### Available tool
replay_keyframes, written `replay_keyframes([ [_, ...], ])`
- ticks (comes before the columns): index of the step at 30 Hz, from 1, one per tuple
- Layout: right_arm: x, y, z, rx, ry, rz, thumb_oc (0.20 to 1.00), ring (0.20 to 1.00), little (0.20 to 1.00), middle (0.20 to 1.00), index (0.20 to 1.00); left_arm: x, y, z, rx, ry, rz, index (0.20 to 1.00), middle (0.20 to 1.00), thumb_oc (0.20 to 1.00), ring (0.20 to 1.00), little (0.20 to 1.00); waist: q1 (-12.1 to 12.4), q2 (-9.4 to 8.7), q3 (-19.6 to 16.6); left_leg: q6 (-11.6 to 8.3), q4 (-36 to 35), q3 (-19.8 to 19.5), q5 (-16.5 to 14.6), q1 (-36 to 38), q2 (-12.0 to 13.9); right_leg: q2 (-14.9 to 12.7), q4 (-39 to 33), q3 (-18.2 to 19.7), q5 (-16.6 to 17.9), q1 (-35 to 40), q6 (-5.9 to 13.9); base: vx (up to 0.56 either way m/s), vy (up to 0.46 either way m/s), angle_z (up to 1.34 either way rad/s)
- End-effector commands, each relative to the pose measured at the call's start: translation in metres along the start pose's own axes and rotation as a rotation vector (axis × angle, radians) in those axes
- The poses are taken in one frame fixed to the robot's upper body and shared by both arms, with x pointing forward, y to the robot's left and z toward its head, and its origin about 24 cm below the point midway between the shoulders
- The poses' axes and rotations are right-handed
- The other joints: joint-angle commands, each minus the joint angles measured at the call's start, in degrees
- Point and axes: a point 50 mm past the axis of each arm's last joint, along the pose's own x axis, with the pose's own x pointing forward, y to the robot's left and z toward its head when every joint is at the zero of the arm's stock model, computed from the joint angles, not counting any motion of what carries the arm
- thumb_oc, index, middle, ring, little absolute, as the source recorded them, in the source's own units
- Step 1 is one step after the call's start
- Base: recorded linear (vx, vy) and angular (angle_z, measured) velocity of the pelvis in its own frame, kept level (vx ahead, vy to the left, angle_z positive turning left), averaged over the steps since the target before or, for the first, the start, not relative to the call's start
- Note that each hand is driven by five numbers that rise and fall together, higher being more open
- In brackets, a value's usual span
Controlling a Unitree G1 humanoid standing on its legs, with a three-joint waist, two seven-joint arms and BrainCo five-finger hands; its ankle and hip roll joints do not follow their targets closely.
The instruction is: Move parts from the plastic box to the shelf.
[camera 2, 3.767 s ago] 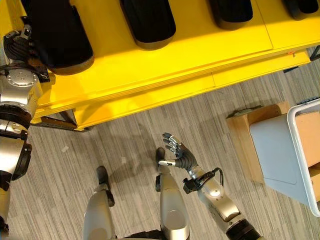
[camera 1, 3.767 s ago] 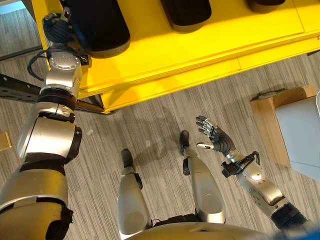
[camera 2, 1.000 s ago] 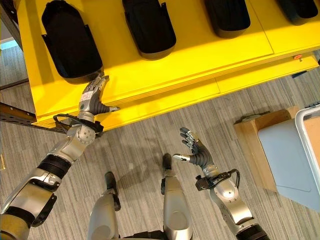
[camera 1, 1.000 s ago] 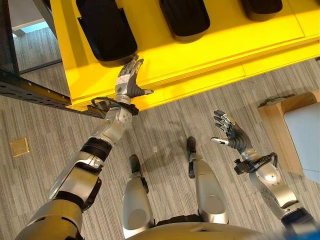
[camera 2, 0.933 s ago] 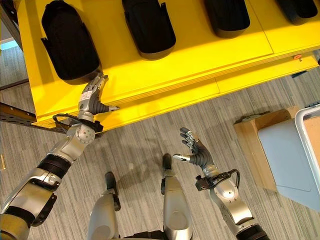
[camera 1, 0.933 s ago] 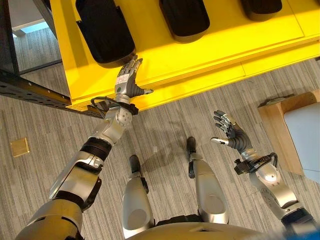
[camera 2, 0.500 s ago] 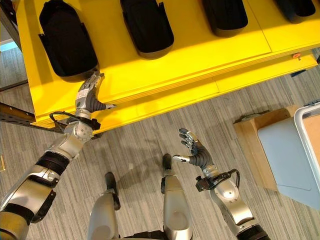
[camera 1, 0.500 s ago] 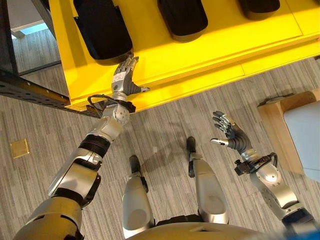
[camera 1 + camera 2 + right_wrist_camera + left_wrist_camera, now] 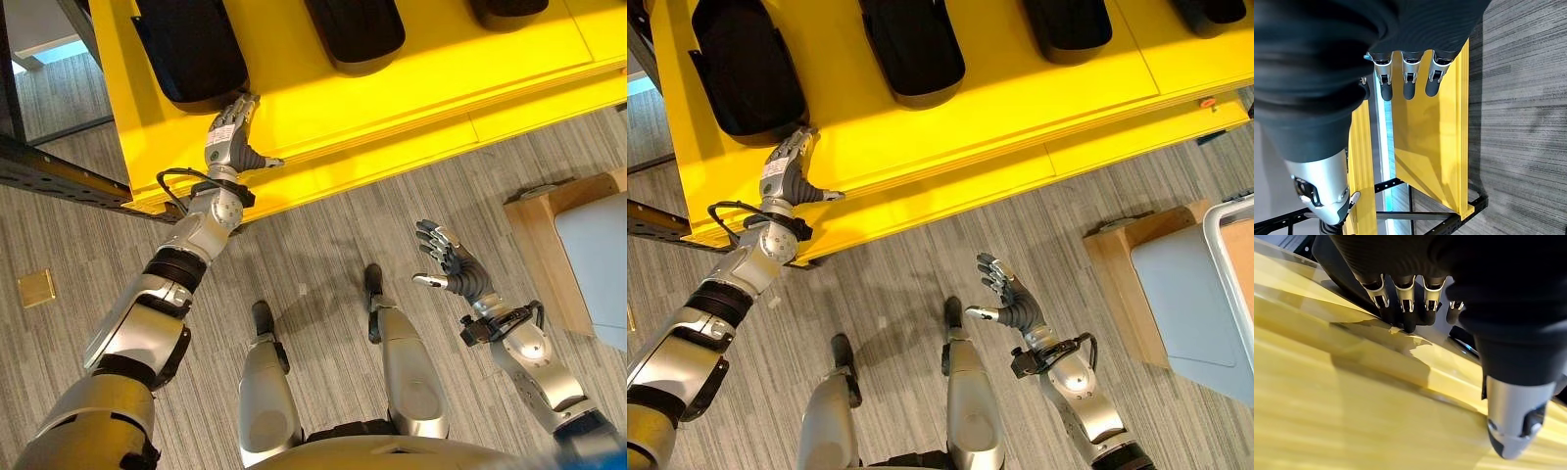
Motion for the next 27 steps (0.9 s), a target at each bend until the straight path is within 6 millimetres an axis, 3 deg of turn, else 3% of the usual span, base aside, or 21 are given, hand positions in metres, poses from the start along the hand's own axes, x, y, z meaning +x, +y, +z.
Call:
replay_keyframes([
  [1, -0.01, -0.004, 0.02, -0.011, -0.095, 0.004, 1.0, 1.0, 1.0, 1.0, 1.0, 0.002, 0.026, -0.039, 0.078, 0.147, 0.047, 1.0, 1.0, 1.0, 1.0, 1.0, 0.2, -1.93, -2.6, 0.53, 5.4, -1.2, 0.8, -3.1, 0.9, -3.5, 4.2, 1.4, -2.9, 2.9, 4.05, 0.0, 0.0, 0.0],
  [8, -0.01, -0.004, 0.02, -0.005, -0.095, -0.002, 1.0, 1.0, 1.0, 1.0, 1.0, -0.002, 0.018, -0.026, -0.018, 0.097, 0.03, 1.0, 1.0, 1.0, 1.0, 1.0, 0.4, -1.9, -2.3, 0.61, 5.8, -1.5, 0.7, -3.3, 0.9, -3.5, 4.5, 1.4, -3.0, 2.7, 3.9, 0.0, 0.0, 0.0],
  [15, -0.007, -0.005, 0.019, -0.005, -0.101, -0.032, 1.0, 1.0, 1.0, 1.0, 1.0, -0.034, -0.006, 0.001, -0.278, 0.002, -0.027, 1.0, 1.0, 1.0, 1.0, 1.0, 1.2, -1.78, -2.1, 0.8, 5.1, -1.6, 0.9, -2.9, 0.7, -3.5, 4.2, 1.1, -2.9, 3.4, 3.59, 0.0, -0.001, 0.01],
  [17, -0.005, -0.007, 0.024, -0.004, -0.125, -0.05, 1.0, 1.0, 1.0, 1.0, 1.0, -0.071, -0.02, 0.017, -0.671, -0.009, -0.074, 1.0, 1.0, 1.0, 1.0, 1.0, 2.0, -1.33, -2.0, 1.06, 4.5, -1.8, 1.0, -2.0, 0.6, -3.5, 3.9, 0.8, -2.8, 4.2, 3.41, 0.0, 0.003, 0.04],
  [18, -0.004, -0.008, 0.025, 0.0, -0.133, -0.061, 1.0, 1.0, 1.0, 1.0, 1.0, -0.095, -0.029, 0.013, -0.92, 0.05, -0.143, 1.0, 1.0, 1.0, 1.0, 1.0, 2.4, -0.99, -2.2, 1.17, 3.9, -1.9, 1.2, -1.1, 0.6, -3.5, 3.3, 0.7, -2.5, 5.1, 3.36, 0.0, 0.002, 0.08],
  [27, 0.002, -0.007, 0.024, -0.024, -0.131, -0.072, 1.0, 1.0, 1.0, 1.0, 1.0, -0.167, -0.049, 0.011, -1.428, 0.235, -0.321, 1.0, 1.0, 1.0, 1.0, 1.0, 4.7, 0.79, -5.6, 1.72, -1.2, -3.1, 2.6, 4.9, 0.2, -3.8, -0.7, -1.7, -1.8, 12.4, 3.89, 0.03, -0.003, 0.1],
])
